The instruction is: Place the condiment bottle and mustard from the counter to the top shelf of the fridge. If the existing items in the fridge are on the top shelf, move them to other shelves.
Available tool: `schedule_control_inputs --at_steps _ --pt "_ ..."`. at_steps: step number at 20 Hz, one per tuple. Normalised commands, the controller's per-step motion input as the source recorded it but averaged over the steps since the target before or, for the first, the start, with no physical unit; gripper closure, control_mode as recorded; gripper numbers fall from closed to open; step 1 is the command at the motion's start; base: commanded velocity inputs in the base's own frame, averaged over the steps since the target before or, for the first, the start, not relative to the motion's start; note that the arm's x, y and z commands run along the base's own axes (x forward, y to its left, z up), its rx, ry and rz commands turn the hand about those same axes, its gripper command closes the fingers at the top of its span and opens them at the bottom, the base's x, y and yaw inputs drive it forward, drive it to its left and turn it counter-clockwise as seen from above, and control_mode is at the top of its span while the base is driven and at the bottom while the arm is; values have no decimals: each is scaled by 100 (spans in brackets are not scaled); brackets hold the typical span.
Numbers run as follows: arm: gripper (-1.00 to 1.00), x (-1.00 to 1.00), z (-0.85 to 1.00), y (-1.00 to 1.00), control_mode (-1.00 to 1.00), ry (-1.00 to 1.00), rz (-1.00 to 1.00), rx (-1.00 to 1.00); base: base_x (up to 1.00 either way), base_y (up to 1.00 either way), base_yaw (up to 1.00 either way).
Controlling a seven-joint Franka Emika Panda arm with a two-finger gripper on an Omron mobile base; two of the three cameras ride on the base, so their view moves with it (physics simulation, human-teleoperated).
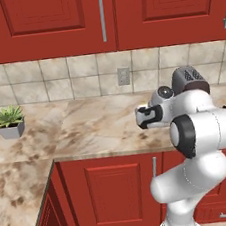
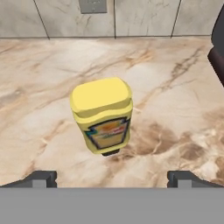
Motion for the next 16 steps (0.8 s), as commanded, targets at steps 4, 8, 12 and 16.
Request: schedule_control_inputs --at_steps 4,8,12,16 --pt "-100 17 -5 0 -100 0 0 0 0 0 0" --pt "-100 17 -4 0 -100 0 0 0 0 0 0" --pt "-100 16 -7 0 -100 0 0 0 0 0 0" --pt "-100 20 -3 0 -100 0 0 0 0 0 0"
